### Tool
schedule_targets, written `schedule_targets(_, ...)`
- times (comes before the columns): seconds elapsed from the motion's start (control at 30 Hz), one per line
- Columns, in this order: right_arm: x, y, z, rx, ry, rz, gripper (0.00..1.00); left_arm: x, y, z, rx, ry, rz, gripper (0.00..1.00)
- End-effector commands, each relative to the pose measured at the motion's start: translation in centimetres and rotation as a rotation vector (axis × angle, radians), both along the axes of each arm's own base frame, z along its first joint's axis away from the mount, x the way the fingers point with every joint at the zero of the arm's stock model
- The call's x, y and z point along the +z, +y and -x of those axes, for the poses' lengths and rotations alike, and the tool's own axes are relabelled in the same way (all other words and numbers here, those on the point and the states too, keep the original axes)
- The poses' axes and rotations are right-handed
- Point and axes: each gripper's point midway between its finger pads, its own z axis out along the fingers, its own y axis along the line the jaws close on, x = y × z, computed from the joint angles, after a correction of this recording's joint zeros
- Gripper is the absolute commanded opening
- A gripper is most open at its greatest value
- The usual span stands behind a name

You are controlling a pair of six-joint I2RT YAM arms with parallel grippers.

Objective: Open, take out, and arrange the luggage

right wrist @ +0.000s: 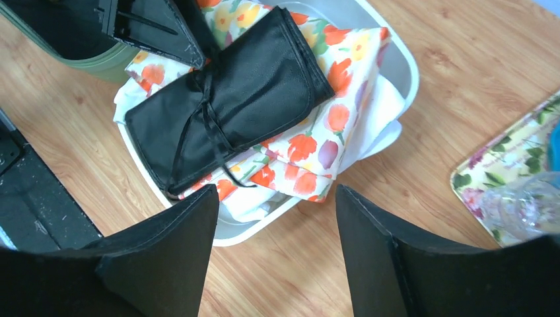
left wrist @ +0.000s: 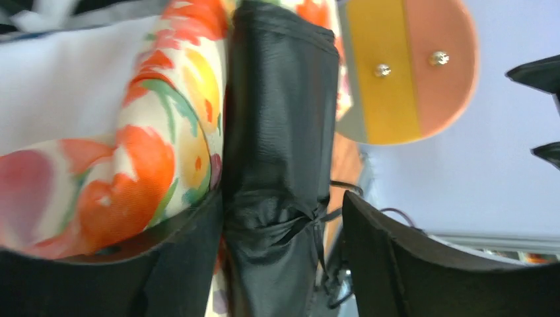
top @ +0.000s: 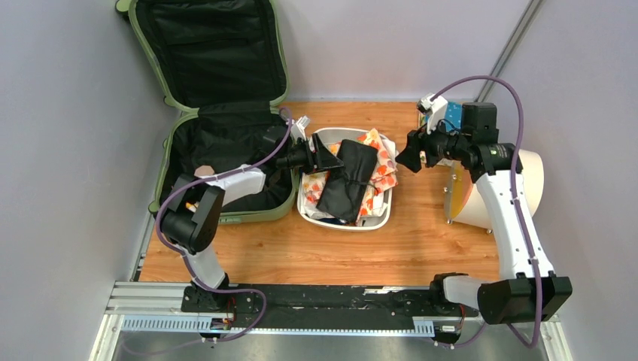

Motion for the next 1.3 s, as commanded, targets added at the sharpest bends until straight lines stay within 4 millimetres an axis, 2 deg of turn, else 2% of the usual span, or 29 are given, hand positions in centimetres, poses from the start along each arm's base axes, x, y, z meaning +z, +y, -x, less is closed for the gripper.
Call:
schedule_targets(0.0, -0.7, 1.9, -0.9, 0.052, 0.015, -0.013, 0.69, 4.6, 1.7, -1.6, 0.034, -0.265, -0.097, 0.77)
schedule_targets(0.13, -2.2, 3.4, -0.5, 0.141, 0.018, 0.027, 0.68, 6.9, 3.1, -2.8, 0.021, -0.415, -0.251, 0.79)
schedule_targets(0.17, -2.5, 4.1, 0.0, 0.180, 0.016, 0.041, 0.68, 7.8, 3.7, -2.5, 0.016, -0.408, -0.282, 0.79)
schedule_targets(0.27, -4.4, 6.3, 2.0, 0.319, -0.015, 0.123, 0.67, 9.8, 7.1, -2.7, 0.060, -0.454, -0.289, 0.80)
schedule_targets(0.3, -5.5, 6.9, 3.0, 0.367, -0.027, 0.150, 0.67, 10.5, 9.2, -3.4, 0.091, -0.465, -0.281, 0.80)
schedule_targets(0.33, -6.1, 8.5, 4.2, 0.437, -0.041, 0.167, 0.67, 11.2, 10.2, -3.5, 0.097, -0.494, -0.273, 0.80)
schedule_targets(0.4, -7.1, 9.9, 5.2, 0.509, -0.078, 0.194, 0.65, 13.4, 12.9, -4.2, 0.104, -0.611, -0.299, 0.80)
schedule_targets(0.43, -8.3, 11.1, 6.6, 0.572, -0.067, 0.203, 0.64, 14.4, 14.0, -4.5, 0.118, -0.634, -0.336, 0.81)
schedule_targets(0.5, -9.8, 12.5, 7.3, 0.640, -0.058, 0.213, 0.58, 15.0, 15.9, -5.6, 0.158, -0.684, -0.416, 0.81)
schedule_targets(0.53, -10.4, 13.7, 8.5, 0.693, -0.049, 0.217, 0.56, 15.6, 17.5, -6.1, 0.194, -0.682, -0.433, 0.81)
schedule_targets(0.6, -11.3, 15.0, 9.4, 0.738, -0.019, 0.207, 0.52, 15.8, 18.9, -6.4, 0.229, -0.674, -0.438, 0.81)
schedule_targets(0.63, -11.7, 15.9, 10.7, 0.775, -0.005, 0.206, 0.51, 15.8, 19.6, -6.2, 0.244, -0.671, -0.445, 0.81)
schedule_targets(0.77, -14.7, 16.8, 12.7, 0.813, 0.018, 0.262, 0.49, 15.0, 20.3, -4.9, 0.232, -0.675, -0.485, 0.81)
schedule_targets(0.83, -15.0, 17.9, 12.5, 0.798, -0.015, 0.269, 0.49, 14.5, 20.5, -4.1, 0.227, -0.670, -0.499, 0.81)
schedule_targets(0.87, -16.0, 17.9, 12.0, 0.770, -0.009, 0.302, 0.49, 14.4, 20.6, -3.9, 0.227, -0.672, -0.503, 0.81)
schedule_targets(0.93, -16.7, 18.5, 11.4, 0.754, -0.030, 0.334, 0.49, 14.0, 20.8, -3.1, 0.224, -0.671, -0.517, 0.81)
schedule_targets(1.07, -19.6, 18.5, 10.1, 0.734, -0.005, 0.449, 0.47, 13.3, 20.9, -2.2, 0.210, -0.666, -0.534, 0.82)
schedule_targets(1.17, -22.0, 17.3, 9.6, 0.731, 0.026, 0.548, 0.41, 13.1, 21.1, -2.0, 0.212, -0.666, -0.546, 0.82)
schedule_targets(1.27, -23.1, 16.2, 8.6, 0.722, 0.005, 0.622, 0.24, 12.9, 21.2, -2.1, 0.213, -0.668, -0.553, 0.82)
